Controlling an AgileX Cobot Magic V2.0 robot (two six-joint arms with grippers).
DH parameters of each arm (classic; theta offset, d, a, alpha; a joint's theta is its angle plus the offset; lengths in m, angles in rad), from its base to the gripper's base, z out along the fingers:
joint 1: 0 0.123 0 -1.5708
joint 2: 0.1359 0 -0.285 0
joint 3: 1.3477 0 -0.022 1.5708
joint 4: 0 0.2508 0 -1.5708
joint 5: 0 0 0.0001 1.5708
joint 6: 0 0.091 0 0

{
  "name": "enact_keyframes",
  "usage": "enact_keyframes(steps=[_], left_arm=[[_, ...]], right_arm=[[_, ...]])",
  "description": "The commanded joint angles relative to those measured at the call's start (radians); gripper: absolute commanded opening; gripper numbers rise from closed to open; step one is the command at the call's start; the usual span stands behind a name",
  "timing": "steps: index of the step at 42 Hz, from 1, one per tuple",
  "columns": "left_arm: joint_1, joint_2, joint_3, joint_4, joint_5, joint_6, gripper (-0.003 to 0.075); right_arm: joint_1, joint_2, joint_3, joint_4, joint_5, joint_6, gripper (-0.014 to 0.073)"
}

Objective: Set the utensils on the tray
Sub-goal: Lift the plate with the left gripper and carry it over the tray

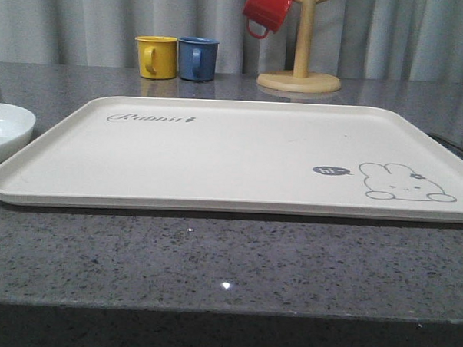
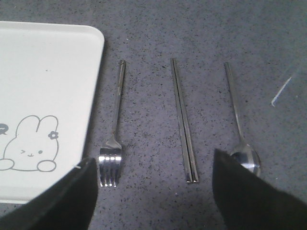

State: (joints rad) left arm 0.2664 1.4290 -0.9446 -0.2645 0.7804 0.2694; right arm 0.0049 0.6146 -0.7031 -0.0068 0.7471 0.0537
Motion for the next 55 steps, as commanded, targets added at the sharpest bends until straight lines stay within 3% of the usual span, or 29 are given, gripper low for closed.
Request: enact_keyframes(steps=[1, 7, 27, 38, 55], left_arm=[[0.000, -0.024, -0.024, -0.027, -0.018, 0.000, 0.0059], [0.000, -0.032, -0.024, -0.027, -0.001, 0.017, -0.0020], [-0.028, -0.209, -0.167, -0.071, 0.082, 0.019, -0.0020], [-0.150, -0.219, -0.199, -0.269, 0.033, 0.019, -0.0020], [-0.424, -0.115, -0.199, -0.302, -0.064, 0.019, -0.0020]], right_arm=[[-0.006, 0.006, -0.033, -0.013, -0.062, -0.007, 0.0529], [-0.006, 0.006, -0.033, -0.013, -0.062, -0.007, 0.0529], [-0.006, 0.006, -0.033, -0.013, -0.062, -0.007, 0.0529], [-0.006, 0.006, -0.033, -0.013, -0.062, -0.007, 0.0529], [-0.006, 0.006, -0.033, -0.013, -0.062, -0.007, 0.0529]])
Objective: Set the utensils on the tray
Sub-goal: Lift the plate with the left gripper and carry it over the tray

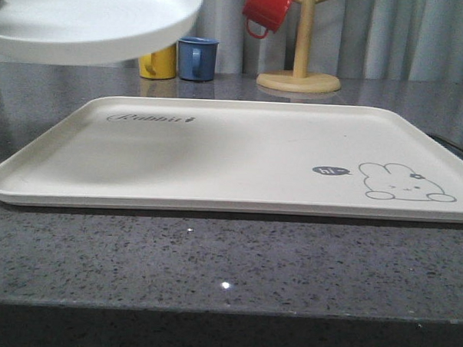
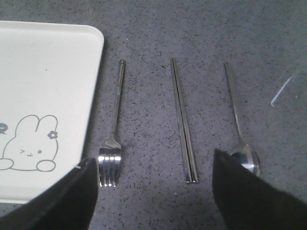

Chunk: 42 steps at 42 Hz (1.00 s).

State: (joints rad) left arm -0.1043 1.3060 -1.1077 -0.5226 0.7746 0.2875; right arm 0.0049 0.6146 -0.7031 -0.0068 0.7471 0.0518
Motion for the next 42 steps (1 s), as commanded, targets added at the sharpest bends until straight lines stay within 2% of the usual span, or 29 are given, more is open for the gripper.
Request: enact_keyframes(steps=[1, 12, 22, 34, 38, 42], left_arm=[[-0.067, 0.017, -0.036, -0.044, -0.063, 0.001, -0.0020], [-0.181, 0.151, -0.037, -0.035, -0.129, -0.041, -0.0020], [-0.192, 0.223, -0.037, 0.017, -0.177, -0.136, -0.0020], [-0.192, 0.252, -0.037, 0.017, -0.168, -0.140, -0.0015], [-0.192, 0.252, -0.037, 0.017, -0.159, -0.140, 0.0042], [-0.192, 0.252, -0.037, 0.020, -0.146, -0.140, 0.0162]], right_arm=[[-0.006, 0.006, -0.033, -0.013, -0.062, -0.005, 0.0529], [-0.006, 0.006, -0.033, -0.013, -0.062, -0.005, 0.0529], [-0.006, 0.006, -0.033, -0.013, -0.062, -0.005, 0.0529], [-0.006, 0.006, -0.033, -0.013, -0.062, -0.005, 0.0529], [-0.006, 0.006, -0.033, -0.013, -0.062, -0.005, 0.0529], [-0.006, 0.006, -0.033, -0.013, -0.062, -0.005, 0.0529]])
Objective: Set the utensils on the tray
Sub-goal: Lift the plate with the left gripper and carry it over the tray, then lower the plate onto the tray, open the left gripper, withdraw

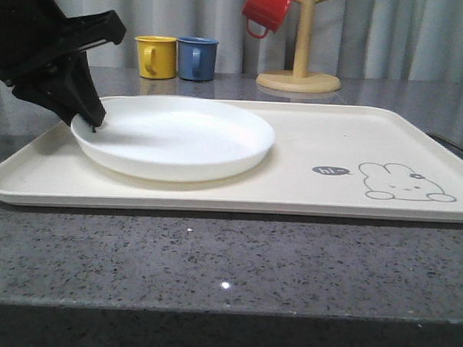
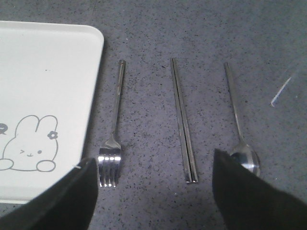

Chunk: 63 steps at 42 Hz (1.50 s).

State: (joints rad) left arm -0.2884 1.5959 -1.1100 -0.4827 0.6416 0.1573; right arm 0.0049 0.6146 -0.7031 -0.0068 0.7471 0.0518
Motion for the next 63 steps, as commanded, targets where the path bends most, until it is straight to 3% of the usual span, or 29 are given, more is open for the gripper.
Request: enact_keyframes(steps=[1, 4, 8, 18, 31, 50, 63], left_arm=[[-0.008, -0.038, -0.035, -0.019, -0.011, -0.010, 0.0197], [-0.008, -0.038, -0.035, -0.019, -0.004, -0.010, 0.0266], [-0.008, -0.038, -0.035, -0.026, 0.010, -0.010, 0.0298], [-0.008, -0.122, -0.035, -0.002, -0.005, -0.001, 0.0295], [-0.008, -0.470, -0.028, 0.098, 0.091, 0.077, 0.0295], [-0.008, -0.929, 0.219, 0.219, 0.100, 0.097, 0.0295], [-0.008, -1.052, 0.278, 0.221, 0.100, 0.097, 0.0295]], right_arm=[[-0.006, 0.006, -0.033, -0.013, -0.062, -0.005, 0.0529], [-0.006, 0.006, -0.033, -0.013, -0.062, -0.005, 0.0529], [-0.006, 0.006, -0.033, -0.013, -0.062, -0.005, 0.0529], [-0.006, 0.006, -0.033, -0.013, -0.062, -0.005, 0.0529], [-0.006, 0.006, -0.033, -0.013, -0.062, -0.005, 0.0529], [-0.006, 0.006, -0.033, -0.013, -0.066, -0.005, 0.0529], [-0.001, 0.015, -0.050, 0.023, -0.061, -0.032, 0.0529]])
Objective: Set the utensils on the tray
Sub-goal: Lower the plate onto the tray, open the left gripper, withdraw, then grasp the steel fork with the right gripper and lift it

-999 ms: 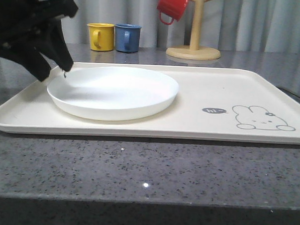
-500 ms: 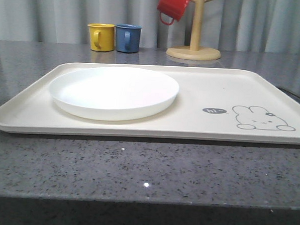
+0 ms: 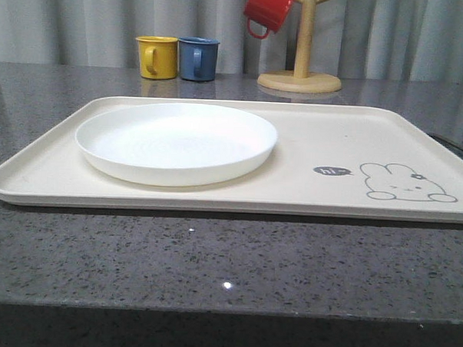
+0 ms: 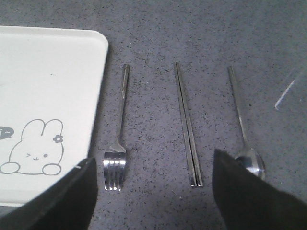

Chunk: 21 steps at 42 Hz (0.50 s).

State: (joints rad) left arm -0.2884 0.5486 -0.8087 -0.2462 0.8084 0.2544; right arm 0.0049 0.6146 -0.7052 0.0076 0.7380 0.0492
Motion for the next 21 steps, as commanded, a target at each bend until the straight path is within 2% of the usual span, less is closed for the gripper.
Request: enact_keyframes(steps=[1, 8, 15, 21], left_arm=[[-0.008, -0.004, -0.023, -0.015, -0.066, -0.001, 0.0295], [-0.008, -0.004, -0.023, -0.015, -0.068, -0.001, 0.0295], [-0.008, -0.004, -0.023, -0.015, -0.068, -0.001, 0.0295], [-0.008, -0.004, -0.023, -0.015, -0.068, -0.001, 0.0295]], right_arm=[[0.000, 0.026, -0.062, 0.014, -0.030, -0.042, 0.0529], [0.056, 0.145, -0.192, 0.058, 0.152, -0.091, 0.0529], [0.133, 0.349, -0.333, 0.053, 0.311, -0.093, 0.0529], [0.140, 0.525, -0.434, 0.016, 0.409, -0.085, 0.0512]])
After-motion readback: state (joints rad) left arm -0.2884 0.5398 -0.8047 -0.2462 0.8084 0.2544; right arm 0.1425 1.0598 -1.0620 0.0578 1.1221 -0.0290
